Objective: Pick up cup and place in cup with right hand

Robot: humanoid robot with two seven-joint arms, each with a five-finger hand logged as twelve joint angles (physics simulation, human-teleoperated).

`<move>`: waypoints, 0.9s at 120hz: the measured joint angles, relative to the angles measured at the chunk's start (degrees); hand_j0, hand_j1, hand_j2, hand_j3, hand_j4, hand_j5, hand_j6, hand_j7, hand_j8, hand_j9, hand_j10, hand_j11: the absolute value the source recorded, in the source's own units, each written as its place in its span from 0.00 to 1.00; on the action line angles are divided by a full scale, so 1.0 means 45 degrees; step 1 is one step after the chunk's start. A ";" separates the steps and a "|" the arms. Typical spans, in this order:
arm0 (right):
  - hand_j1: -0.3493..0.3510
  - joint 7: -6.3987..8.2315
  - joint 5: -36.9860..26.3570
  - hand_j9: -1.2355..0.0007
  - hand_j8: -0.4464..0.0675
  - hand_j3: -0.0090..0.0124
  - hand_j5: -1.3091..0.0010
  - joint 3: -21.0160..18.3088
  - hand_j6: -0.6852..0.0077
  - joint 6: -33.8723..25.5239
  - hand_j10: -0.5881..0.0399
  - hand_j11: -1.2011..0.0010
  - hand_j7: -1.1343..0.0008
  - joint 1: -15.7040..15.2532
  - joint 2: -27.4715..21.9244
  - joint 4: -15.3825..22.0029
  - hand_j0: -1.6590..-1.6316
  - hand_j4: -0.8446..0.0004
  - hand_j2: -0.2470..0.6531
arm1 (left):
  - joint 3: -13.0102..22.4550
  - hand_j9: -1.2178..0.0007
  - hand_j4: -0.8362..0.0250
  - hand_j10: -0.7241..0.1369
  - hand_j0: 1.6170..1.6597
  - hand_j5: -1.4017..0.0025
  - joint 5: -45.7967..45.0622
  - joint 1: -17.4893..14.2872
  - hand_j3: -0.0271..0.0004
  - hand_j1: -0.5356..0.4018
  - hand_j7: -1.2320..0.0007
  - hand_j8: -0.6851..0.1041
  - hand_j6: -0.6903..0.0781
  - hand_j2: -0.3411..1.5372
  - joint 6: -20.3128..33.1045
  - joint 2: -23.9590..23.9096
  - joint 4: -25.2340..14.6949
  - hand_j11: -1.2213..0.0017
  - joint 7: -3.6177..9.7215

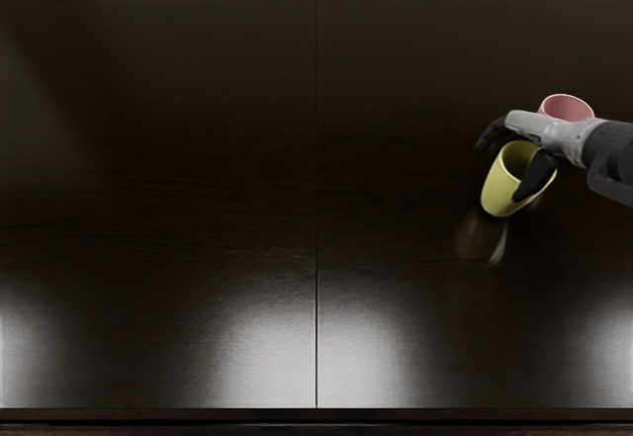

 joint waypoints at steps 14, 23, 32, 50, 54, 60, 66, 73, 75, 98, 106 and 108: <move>0.57 0.0000 0.0091 0.57 0.22 0.42 0.59 0.0289 0.40 0.0625 0.45 0.56 0.54 0.0348 -0.0160 0.0036 0.12 0.52 0.20 | 0.0000 1.00 0.97 0.84 0.96 1.00 0.0000 0.0000 0.98 0.94 1.00 0.87 0.90 0.18 0.0000 0.0000 0.0001 1.00 -0.0003; 0.59 0.0000 0.0314 0.57 0.23 0.42 0.59 0.0366 0.40 0.0937 0.47 0.56 0.54 0.0633 -0.0372 0.0079 0.11 0.53 0.21 | 0.0000 1.00 0.97 0.84 0.96 1.00 0.0000 0.0000 0.98 0.94 1.00 0.87 0.90 0.18 0.0000 0.0000 -0.0001 1.00 -0.0002; 0.60 0.0000 0.0654 0.57 0.24 0.42 0.59 0.0399 0.40 0.1250 0.47 0.56 0.53 0.0983 -0.0658 0.0105 0.10 0.53 0.22 | 0.0000 1.00 0.97 0.84 0.96 1.00 0.0000 0.0000 0.98 0.94 1.00 0.87 0.90 0.18 0.0000 0.0000 -0.0001 1.00 -0.0001; 0.57 0.0000 0.1067 0.57 0.23 0.42 0.58 0.0412 0.41 0.1845 0.47 0.56 0.53 0.1736 -0.1084 0.0098 0.12 0.53 0.19 | 0.0000 1.00 0.97 0.84 0.96 1.00 0.0000 0.0000 0.99 0.94 1.00 0.87 0.90 0.18 0.0000 0.0000 -0.0003 1.00 -0.0005; 0.57 0.0000 0.1196 0.57 0.21 0.42 0.58 0.0403 0.41 0.1960 0.45 0.56 0.53 0.1935 -0.1181 0.0083 0.11 0.53 0.22 | 0.0001 1.00 0.97 0.84 0.96 1.00 0.0000 0.0000 0.99 0.94 1.00 0.87 0.90 0.18 0.0000 0.0000 -0.0005 1.00 -0.0004; 0.58 -0.0001 0.1340 0.57 0.22 0.42 0.58 0.0388 0.41 0.2181 0.46 0.56 0.53 0.2227 -0.1294 0.0005 0.10 0.54 0.23 | 0.0001 1.00 0.97 0.84 0.96 1.00 0.0000 0.0000 0.99 0.94 1.00 0.87 0.90 0.18 0.0000 0.0000 -0.0003 1.00 -0.0004; 0.59 0.0000 0.1431 0.57 0.22 0.42 0.58 0.0373 0.41 0.2354 0.45 0.56 0.53 0.2502 -0.1365 -0.0130 0.09 0.54 0.24 | 0.0001 1.00 0.97 0.84 0.96 1.00 0.0000 0.0000 0.99 0.94 1.00 0.87 0.90 0.18 0.0000 0.0000 -0.0004 1.00 -0.0002; 0.59 -0.0001 0.1492 0.57 0.21 0.42 0.58 0.0352 0.41 0.2600 0.44 0.56 0.53 0.2842 -0.1414 -0.0339 0.08 0.54 0.27 | 0.0001 1.00 0.97 0.84 0.96 1.00 0.0000 0.0000 0.99 0.94 1.00 0.87 0.90 0.18 0.0000 0.0000 -0.0004 1.00 -0.0006; 0.59 0.0000 0.1504 0.57 0.20 0.42 0.59 0.0347 0.41 0.2664 0.44 0.56 0.53 0.2938 -0.1425 -0.0397 0.07 0.54 0.28 | 0.0001 1.00 0.97 0.84 0.96 1.00 -0.0001 0.0000 0.99 0.94 1.00 0.87 0.90 0.18 0.0000 0.0000 -0.0003 1.00 -0.0004; 0.62 0.0001 0.1542 0.57 0.16 0.42 0.59 0.0312 0.40 0.3170 0.42 0.56 0.53 0.3617 -0.1707 -0.0764 0.04 0.53 0.33 | 0.0001 1.00 0.97 0.84 0.96 1.00 -0.0001 0.0000 0.99 0.94 1.00 0.87 0.90 0.18 0.0000 0.0000 -0.0001 1.00 0.0000; 0.62 0.0001 0.1535 0.57 0.15 0.42 0.59 0.0308 0.40 0.3237 0.41 0.56 0.53 0.3690 -0.1861 -0.0822 0.04 0.52 0.34 | 0.0001 1.00 0.97 0.84 0.96 1.00 -0.0001 0.0000 0.99 0.94 1.00 0.87 0.90 0.18 0.0000 0.0000 -0.0002 1.00 -0.0002; 0.62 0.0000 0.1530 0.57 0.15 0.42 0.59 0.0307 0.40 0.3243 0.41 0.56 0.53 0.3699 -0.1885 -0.0846 0.05 0.52 0.34 | 0.0001 1.00 0.97 0.84 0.96 1.00 -0.0001 0.0000 0.99 0.94 1.00 0.87 0.90 0.18 0.0000 0.0000 -0.0001 1.00 -0.0001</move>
